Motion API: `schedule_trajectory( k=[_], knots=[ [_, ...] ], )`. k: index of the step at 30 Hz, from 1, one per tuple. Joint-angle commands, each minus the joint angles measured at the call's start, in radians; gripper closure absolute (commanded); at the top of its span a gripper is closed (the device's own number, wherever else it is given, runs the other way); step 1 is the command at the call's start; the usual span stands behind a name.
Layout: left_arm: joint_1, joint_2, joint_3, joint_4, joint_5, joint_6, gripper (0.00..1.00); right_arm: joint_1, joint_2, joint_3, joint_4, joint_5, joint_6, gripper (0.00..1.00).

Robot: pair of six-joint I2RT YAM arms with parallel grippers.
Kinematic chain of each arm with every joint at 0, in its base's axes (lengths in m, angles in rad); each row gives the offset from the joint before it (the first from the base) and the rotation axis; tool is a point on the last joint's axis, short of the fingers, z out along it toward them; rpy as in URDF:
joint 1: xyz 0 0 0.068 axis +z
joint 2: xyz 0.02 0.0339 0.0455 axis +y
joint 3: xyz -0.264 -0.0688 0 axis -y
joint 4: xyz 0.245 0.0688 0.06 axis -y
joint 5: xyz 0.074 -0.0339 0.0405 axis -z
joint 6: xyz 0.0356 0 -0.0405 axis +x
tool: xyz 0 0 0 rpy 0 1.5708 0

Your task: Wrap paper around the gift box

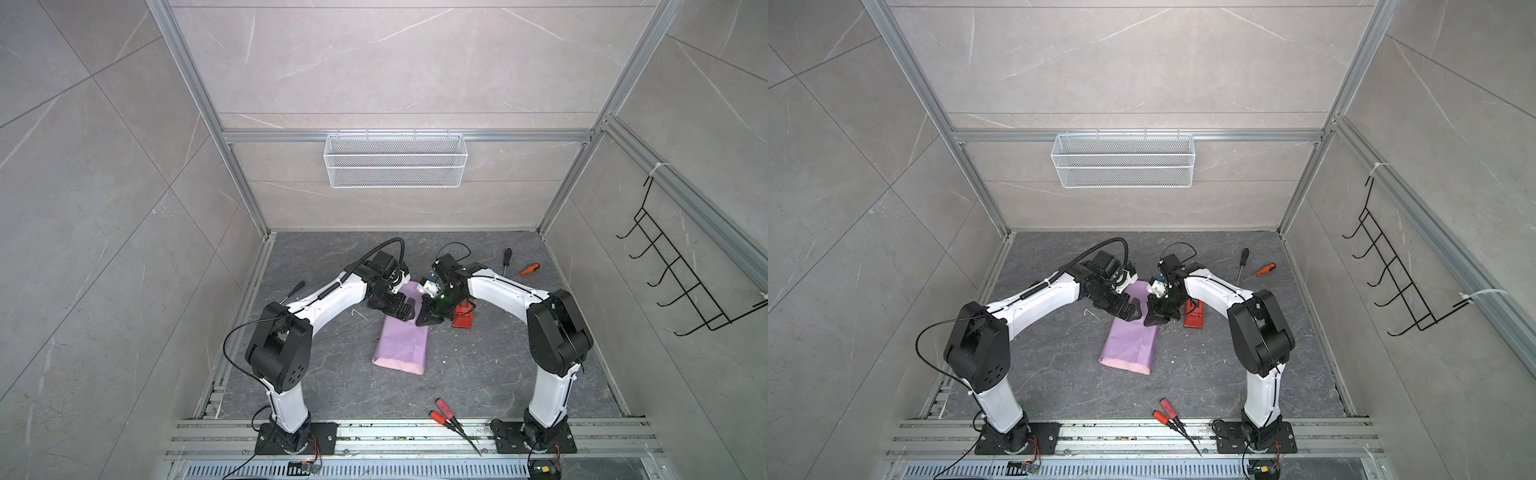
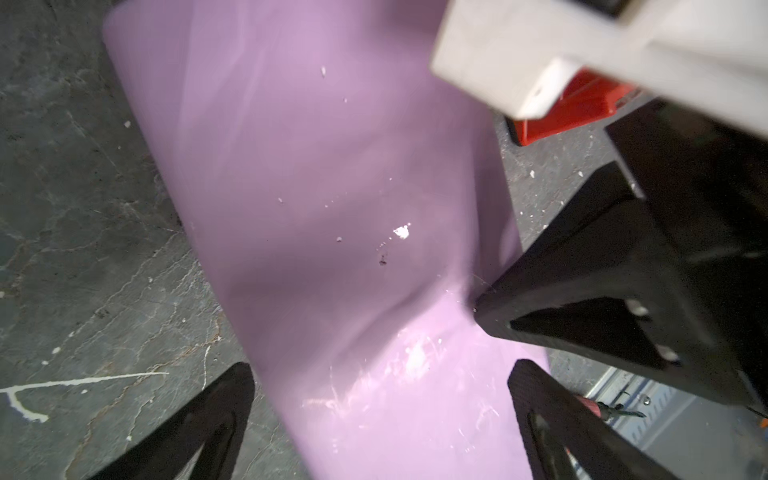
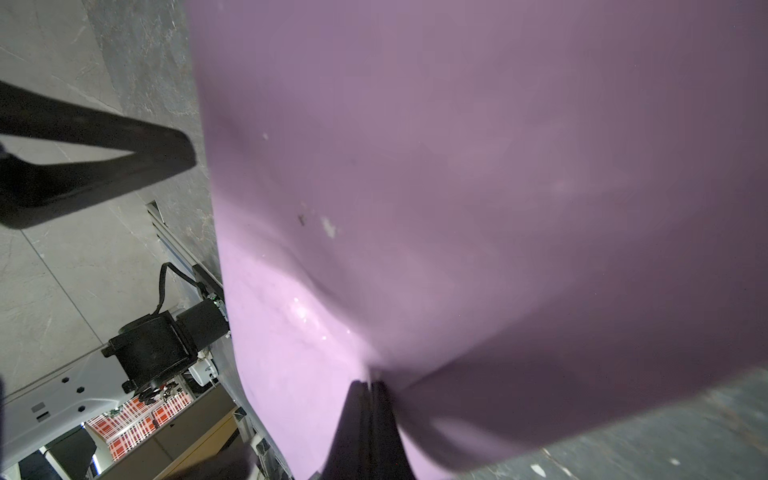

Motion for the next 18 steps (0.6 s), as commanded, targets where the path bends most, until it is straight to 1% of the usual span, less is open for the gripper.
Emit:
schedule_trajectory(
  k=[1,2,4,8,10,14,18],
  knots=[
    [0.024,-0.077,0.063,-0.076,0.103,0.071,0.29,0.003,0.079,-0.049,-0.063,0.11,-0.02,1.0],
    [0.031,-0.084,0.066,-0.076,0.13,0.069,0.5,0.002,0.079,-0.049,-0.065,0.109,-0.02,1.0],
    [0.036,-0.087,0.062,-0.059,0.17,0.045,1.0,0.001,0.081,-0.047,-0.068,0.099,-0.02,1.0],
    [0.036,-0.07,0.013,0.008,0.267,-0.01,1.0,-0.01,0.088,-0.039,-0.081,0.079,-0.017,1.0],
    [0.036,-0.053,-0.01,0.054,0.291,-0.042,1.0,-0.015,0.096,-0.031,-0.095,0.078,-0.019,1.0],
    [0.021,-0.006,-0.018,0.108,0.315,-0.065,1.0,-0.019,0.108,-0.016,-0.11,0.076,-0.025,1.0],
    [-0.003,0.031,-0.009,0.12,0.308,-0.06,1.0,-0.019,0.124,-0.002,-0.126,0.07,-0.031,1.0]
  ],
)
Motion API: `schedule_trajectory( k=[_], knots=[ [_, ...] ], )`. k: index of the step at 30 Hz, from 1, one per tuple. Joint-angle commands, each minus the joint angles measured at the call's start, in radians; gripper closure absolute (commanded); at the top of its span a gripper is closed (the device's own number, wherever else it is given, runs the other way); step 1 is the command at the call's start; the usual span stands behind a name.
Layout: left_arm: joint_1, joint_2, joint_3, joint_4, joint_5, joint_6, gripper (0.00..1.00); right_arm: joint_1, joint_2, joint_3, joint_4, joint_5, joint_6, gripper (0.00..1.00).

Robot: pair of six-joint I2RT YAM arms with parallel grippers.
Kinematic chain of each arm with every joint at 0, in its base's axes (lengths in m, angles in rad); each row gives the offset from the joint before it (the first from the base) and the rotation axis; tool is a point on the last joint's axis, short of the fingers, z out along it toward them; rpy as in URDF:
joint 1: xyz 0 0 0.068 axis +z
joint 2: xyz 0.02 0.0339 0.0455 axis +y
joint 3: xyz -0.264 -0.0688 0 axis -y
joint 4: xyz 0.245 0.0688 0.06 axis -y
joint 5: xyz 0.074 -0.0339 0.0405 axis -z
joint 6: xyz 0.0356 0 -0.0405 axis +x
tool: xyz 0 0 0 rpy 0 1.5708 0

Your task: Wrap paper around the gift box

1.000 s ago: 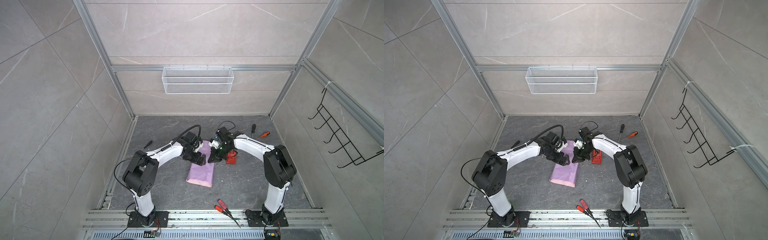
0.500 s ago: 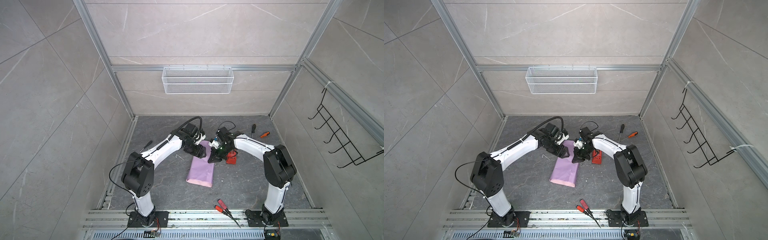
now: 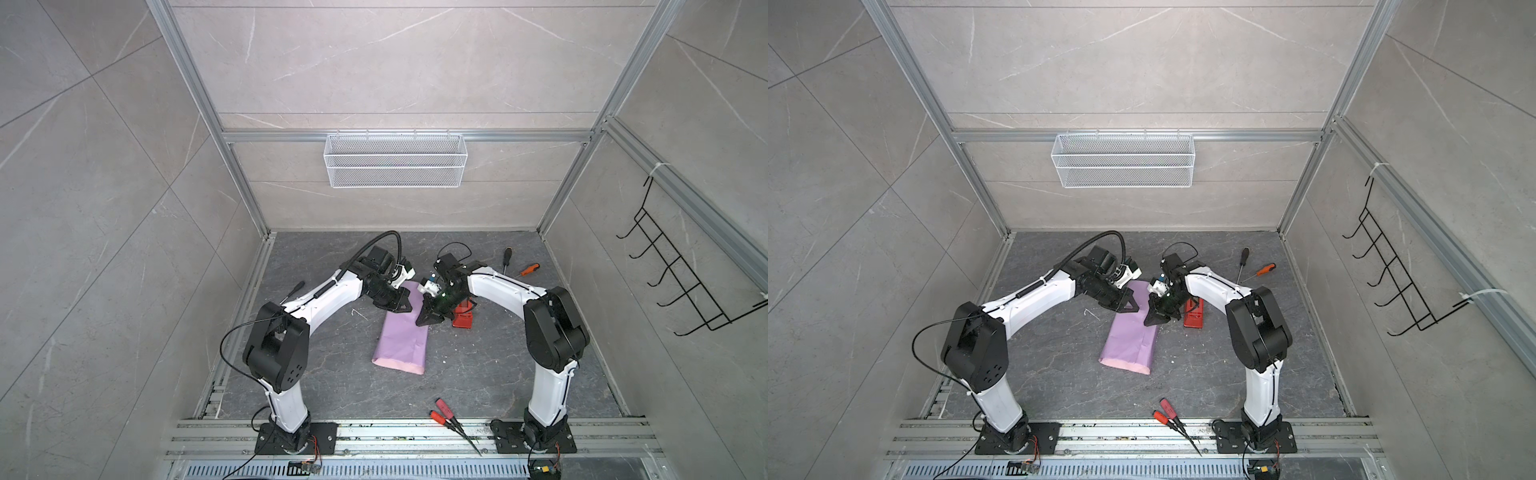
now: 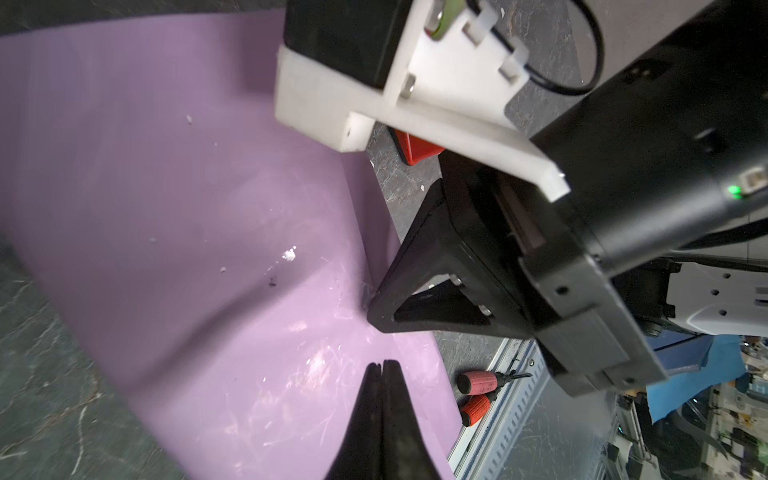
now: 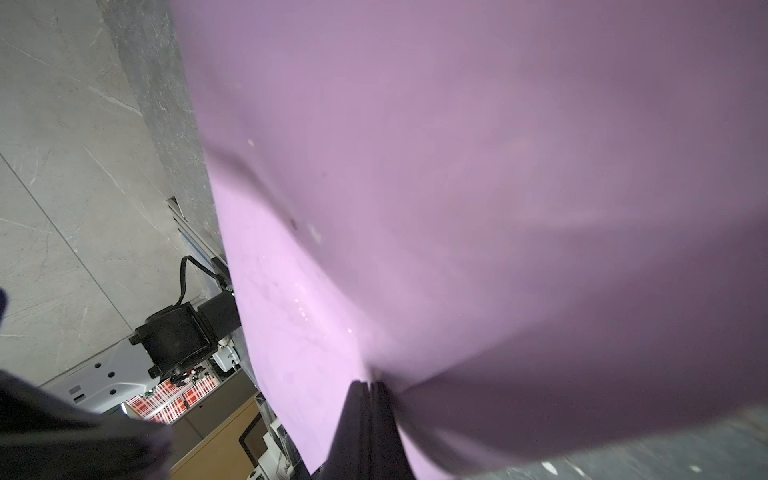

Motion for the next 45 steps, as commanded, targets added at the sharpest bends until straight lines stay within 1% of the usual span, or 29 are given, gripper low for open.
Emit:
schedule_trajectory(
  k=[1,6,10,17,30,34,37,45],
  knots=[
    [-0.025,0.022,0.008,0.041,0.031,-0.014,1.0,0.006,0.091,-0.026,-0.094,0.132,-0.024,1.0],
    [-0.044,0.049,0.005,0.042,-0.02,-0.001,1.0,0.005,0.113,0.001,-0.14,0.125,-0.024,1.0],
    [-0.05,0.066,0.007,0.038,-0.067,0.011,1.0,0.003,0.163,0.027,-0.217,0.111,-0.024,1.0],
    [-0.07,0.084,0.017,0.031,-0.095,0.039,1.0,0.002,0.189,0.049,-0.237,0.112,-0.017,1.0],
    [-0.072,0.127,0.023,0.043,-0.126,0.043,1.0,0.002,0.214,0.086,-0.258,0.127,-0.019,1.0],
    [-0.086,0.136,0.006,0.048,-0.132,0.046,1.0,0.002,0.214,0.091,-0.262,0.129,-0.02,1.0],
    [-0.091,0.139,-0.018,0.041,-0.161,0.047,1.0,0.002,0.207,0.102,-0.269,0.129,-0.02,1.0],
    [-0.099,0.135,-0.062,0.014,-0.25,0.088,1.0,0.002,0.159,0.157,-0.29,0.106,-0.006,0.93]
  ],
)
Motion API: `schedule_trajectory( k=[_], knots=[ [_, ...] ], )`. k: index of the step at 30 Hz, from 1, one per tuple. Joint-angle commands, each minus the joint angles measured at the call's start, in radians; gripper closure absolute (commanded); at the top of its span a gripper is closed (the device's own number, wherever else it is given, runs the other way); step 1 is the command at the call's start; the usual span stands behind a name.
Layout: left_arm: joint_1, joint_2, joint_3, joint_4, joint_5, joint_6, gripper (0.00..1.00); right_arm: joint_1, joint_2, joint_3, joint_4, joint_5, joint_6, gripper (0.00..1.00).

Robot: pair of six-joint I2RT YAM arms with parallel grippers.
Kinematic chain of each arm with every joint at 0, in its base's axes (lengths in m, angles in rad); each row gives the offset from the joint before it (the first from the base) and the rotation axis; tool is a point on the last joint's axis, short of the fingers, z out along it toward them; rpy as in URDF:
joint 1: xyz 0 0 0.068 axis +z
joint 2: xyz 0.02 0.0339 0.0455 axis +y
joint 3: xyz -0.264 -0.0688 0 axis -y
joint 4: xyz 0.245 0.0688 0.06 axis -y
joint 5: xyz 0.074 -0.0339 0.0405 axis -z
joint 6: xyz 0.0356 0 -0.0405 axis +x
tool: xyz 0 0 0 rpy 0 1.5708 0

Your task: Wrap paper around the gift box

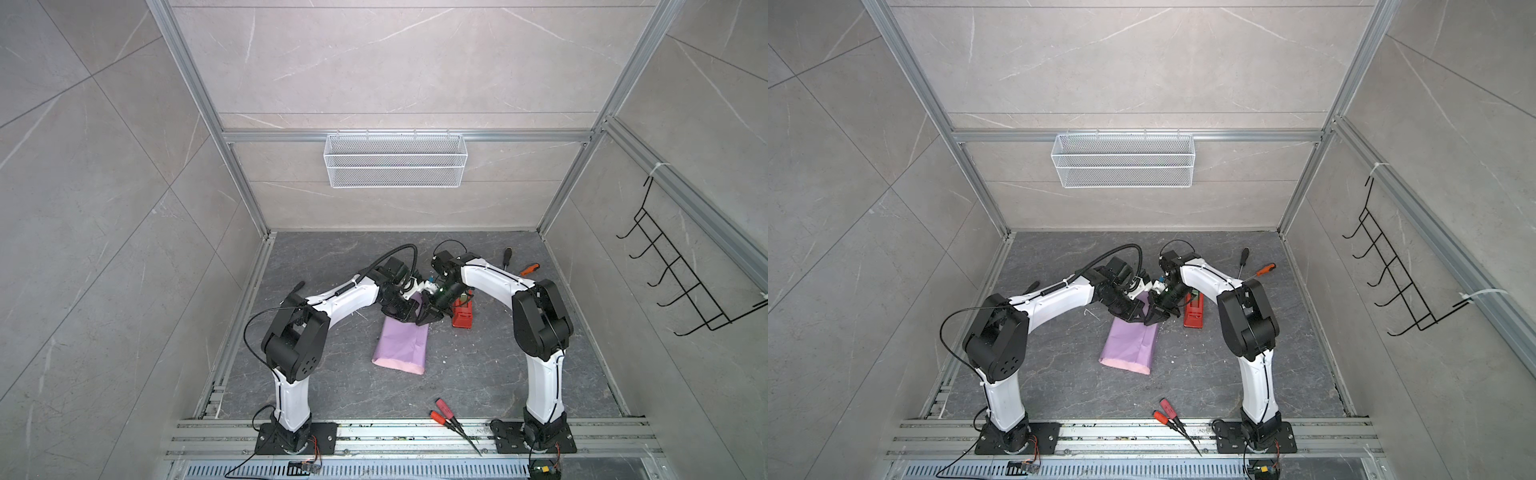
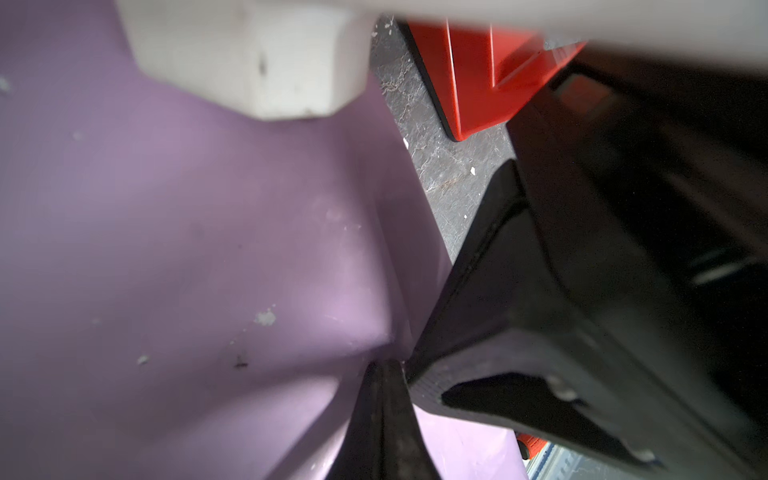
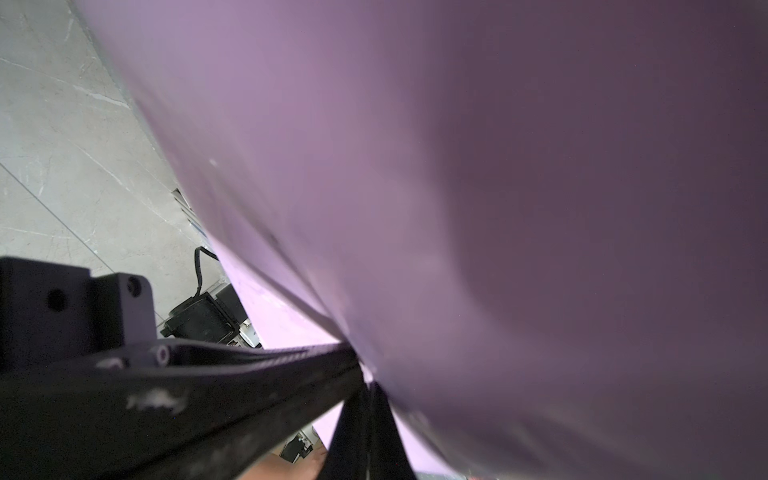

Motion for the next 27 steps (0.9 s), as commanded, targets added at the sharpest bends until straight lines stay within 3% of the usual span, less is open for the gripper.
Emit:
schedule_trajectory(
  k=[1,27],
  knots=[
    [-0.023,0.037,-0.059,-0.027,-0.109,0.043,1.0,0.015,0.037,0.0,-0.083,0.136,0.009,0.92],
    [-0.04,0.039,-0.105,-0.007,-0.158,0.059,1.0,0.018,-0.051,0.038,-0.12,0.135,0.054,0.81]
  ],
)
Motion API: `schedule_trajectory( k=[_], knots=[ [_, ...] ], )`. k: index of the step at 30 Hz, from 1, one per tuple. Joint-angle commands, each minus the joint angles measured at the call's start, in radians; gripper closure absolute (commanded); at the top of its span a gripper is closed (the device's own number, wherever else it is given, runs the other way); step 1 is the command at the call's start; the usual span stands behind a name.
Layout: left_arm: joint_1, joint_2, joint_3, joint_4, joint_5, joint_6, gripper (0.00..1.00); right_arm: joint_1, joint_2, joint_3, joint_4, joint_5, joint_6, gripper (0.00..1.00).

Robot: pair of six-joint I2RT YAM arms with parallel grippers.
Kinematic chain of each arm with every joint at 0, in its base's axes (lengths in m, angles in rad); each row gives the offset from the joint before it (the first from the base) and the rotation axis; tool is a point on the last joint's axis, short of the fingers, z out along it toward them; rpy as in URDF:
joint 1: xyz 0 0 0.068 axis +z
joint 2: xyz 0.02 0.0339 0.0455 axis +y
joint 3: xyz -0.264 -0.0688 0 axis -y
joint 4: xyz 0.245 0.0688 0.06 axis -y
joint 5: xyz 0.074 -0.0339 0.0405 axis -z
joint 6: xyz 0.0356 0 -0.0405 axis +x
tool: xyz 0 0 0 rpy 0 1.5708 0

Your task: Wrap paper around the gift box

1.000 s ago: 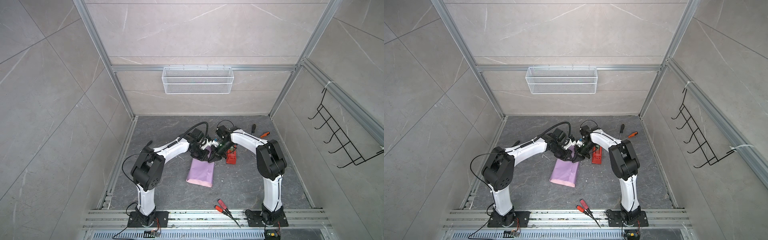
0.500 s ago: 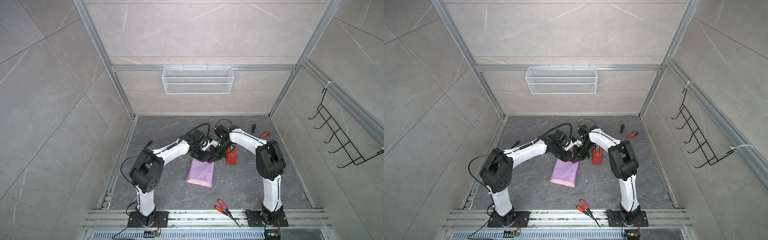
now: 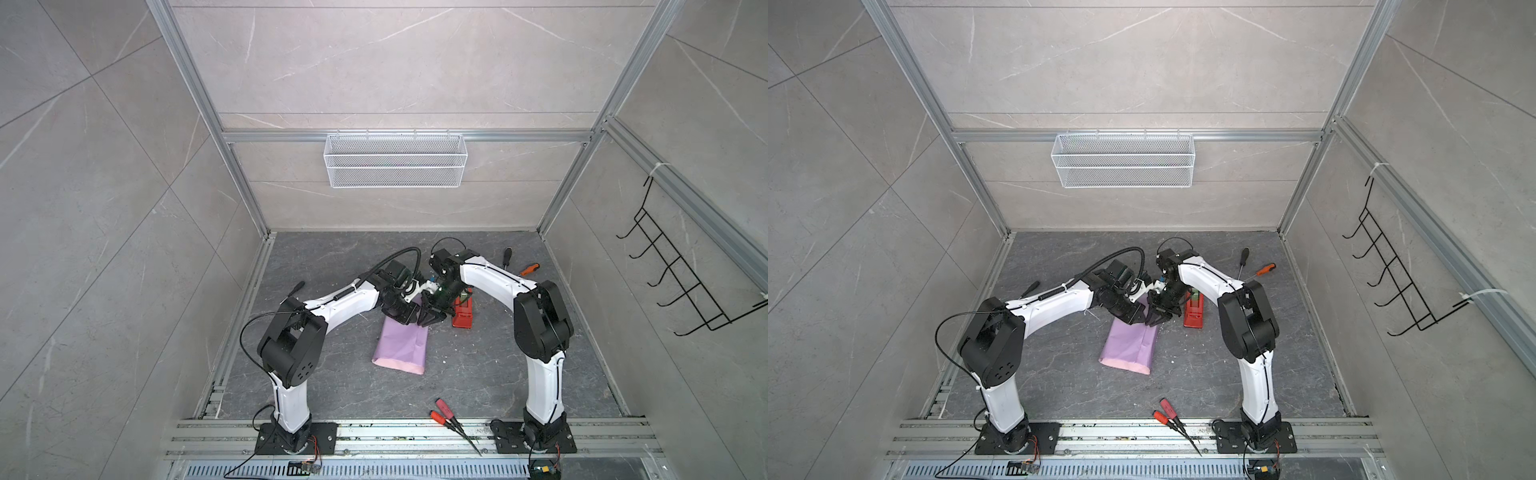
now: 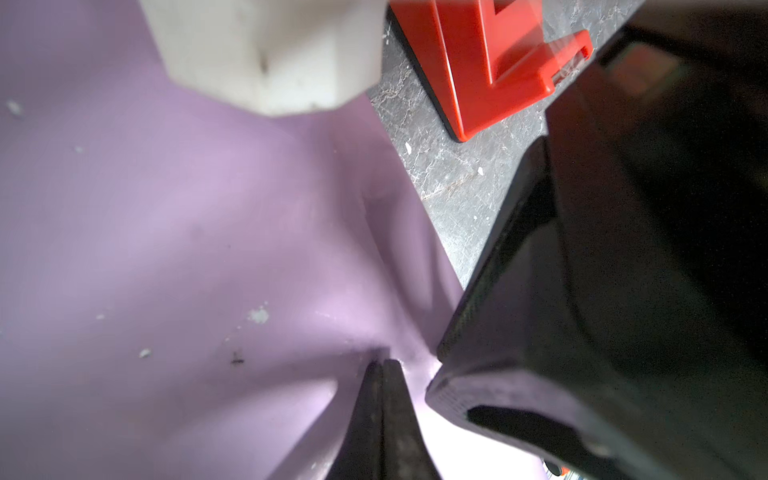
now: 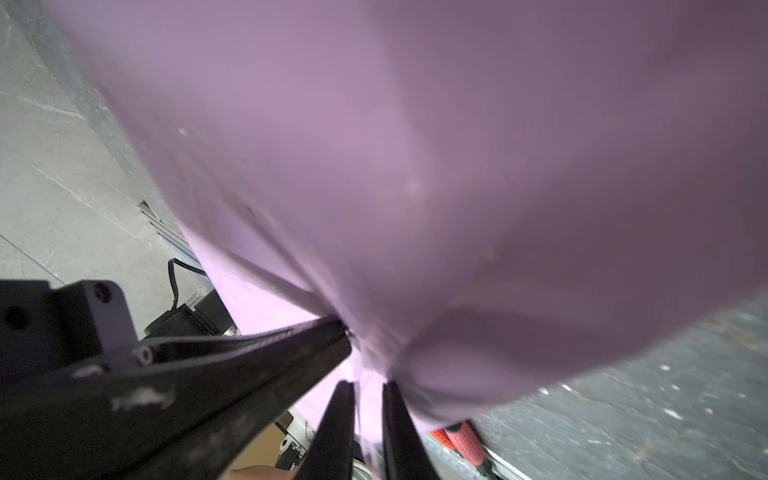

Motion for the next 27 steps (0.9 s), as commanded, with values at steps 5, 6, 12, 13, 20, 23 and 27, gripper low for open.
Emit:
schedule_trajectory(
  k=[5,6,12,13,20,23,27],
  knots=[
    [-0.017,0.071,-0.063,-0.057,-0.099,0.035,1.0,0.004,-0.041,-0.021,-0.043,0.058,0.01,0.81],
    [-0.016,0.071,-0.064,-0.057,-0.102,0.033,1.0,0.005,-0.044,-0.025,-0.047,0.064,0.009,0.81],
    [-0.018,0.071,-0.061,-0.058,-0.101,0.035,1.0,0.003,-0.087,-0.066,-0.059,0.102,0.007,0.78],
    [-0.018,0.071,-0.059,-0.058,-0.102,0.034,1.0,0.002,-0.099,-0.077,-0.058,0.104,0.008,0.77],
    [-0.018,0.071,-0.058,-0.06,-0.107,0.037,1.0,-0.034,-0.225,-0.159,-0.012,0.132,0.049,0.88],
    [-0.02,0.071,-0.056,-0.062,-0.109,0.038,1.0,-0.035,-0.291,-0.217,0.1,0.104,0.113,0.99],
    [-0.02,0.07,-0.056,-0.062,-0.11,0.038,1.0,-0.03,-0.343,-0.3,0.337,0.046,0.245,1.0]
  ],
)
